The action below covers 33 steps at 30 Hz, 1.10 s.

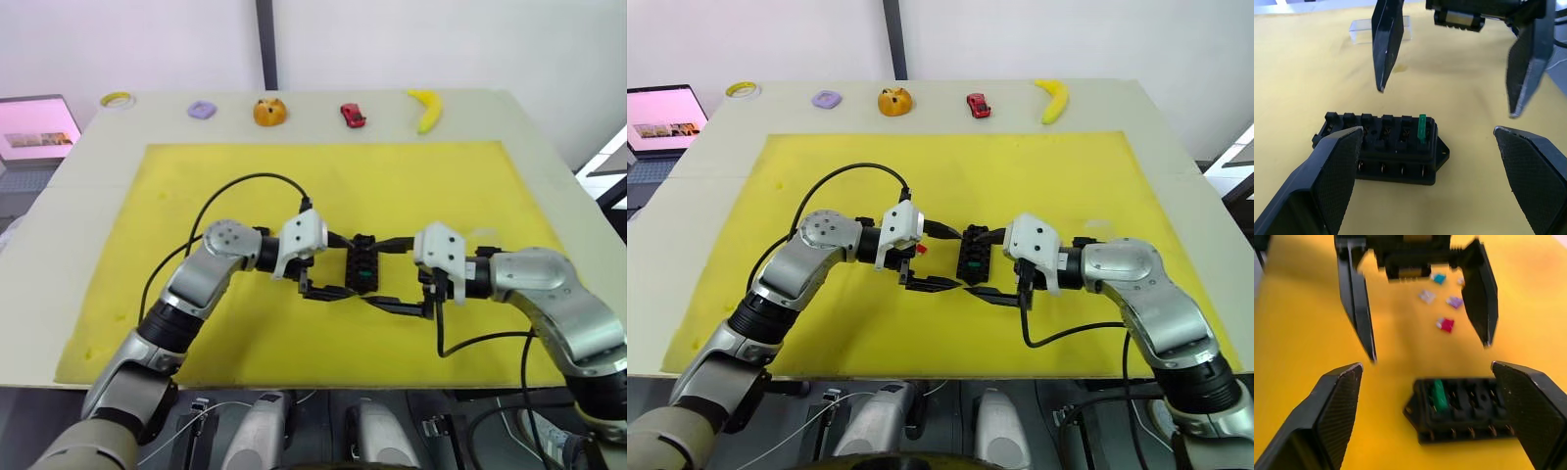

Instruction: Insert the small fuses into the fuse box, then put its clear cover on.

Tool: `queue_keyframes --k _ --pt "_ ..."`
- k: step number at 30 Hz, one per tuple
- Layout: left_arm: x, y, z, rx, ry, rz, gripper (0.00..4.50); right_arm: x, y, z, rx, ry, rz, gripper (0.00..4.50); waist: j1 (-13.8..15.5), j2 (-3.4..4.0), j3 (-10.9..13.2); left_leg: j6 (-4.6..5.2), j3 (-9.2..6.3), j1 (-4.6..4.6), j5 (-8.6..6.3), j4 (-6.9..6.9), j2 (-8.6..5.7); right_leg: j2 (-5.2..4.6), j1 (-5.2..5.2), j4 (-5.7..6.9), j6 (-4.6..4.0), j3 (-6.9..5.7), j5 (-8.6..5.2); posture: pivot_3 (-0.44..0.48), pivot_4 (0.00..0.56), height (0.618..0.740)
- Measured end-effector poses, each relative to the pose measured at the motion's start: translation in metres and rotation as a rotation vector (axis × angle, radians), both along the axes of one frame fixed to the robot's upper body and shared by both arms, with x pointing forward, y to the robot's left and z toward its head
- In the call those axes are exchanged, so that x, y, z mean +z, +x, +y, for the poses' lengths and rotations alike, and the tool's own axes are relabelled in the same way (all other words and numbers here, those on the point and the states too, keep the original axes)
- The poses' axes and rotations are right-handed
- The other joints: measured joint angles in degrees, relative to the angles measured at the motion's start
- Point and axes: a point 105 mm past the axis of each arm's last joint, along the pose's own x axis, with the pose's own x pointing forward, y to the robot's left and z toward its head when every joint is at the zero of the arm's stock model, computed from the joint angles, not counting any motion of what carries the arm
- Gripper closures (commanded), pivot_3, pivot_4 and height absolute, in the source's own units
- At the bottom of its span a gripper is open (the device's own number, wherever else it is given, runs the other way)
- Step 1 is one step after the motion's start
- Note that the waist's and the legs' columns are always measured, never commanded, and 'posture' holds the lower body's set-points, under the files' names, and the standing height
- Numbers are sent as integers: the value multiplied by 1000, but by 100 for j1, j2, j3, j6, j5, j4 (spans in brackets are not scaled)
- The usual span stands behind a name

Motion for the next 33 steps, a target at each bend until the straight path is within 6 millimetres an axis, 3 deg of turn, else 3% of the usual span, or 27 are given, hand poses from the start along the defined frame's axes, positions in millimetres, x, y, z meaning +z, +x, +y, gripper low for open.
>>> queue_keyframes --k 3,10,33 --pt "-1 1 1 1 -1 -2 0 2 4 3 4 53 45 905 11 0 0 0 0 0 0 0 0 0 0 0 0 -1 0 0 150 735" --pt "-4 3 5 4 16 -13 0 -4 18 -3 -18 86 121 4424 0 0 0 0 0 0 0 -1 -1 0 -1 0 0 0 0 0 150 735" --pt "-5 4 6 1 21 -20 0 -29 21 -9 -54 1 149 4468 8 0 0 0 0 0 0 -1 -1 0 -1 0 0 0 0 0 150 735"
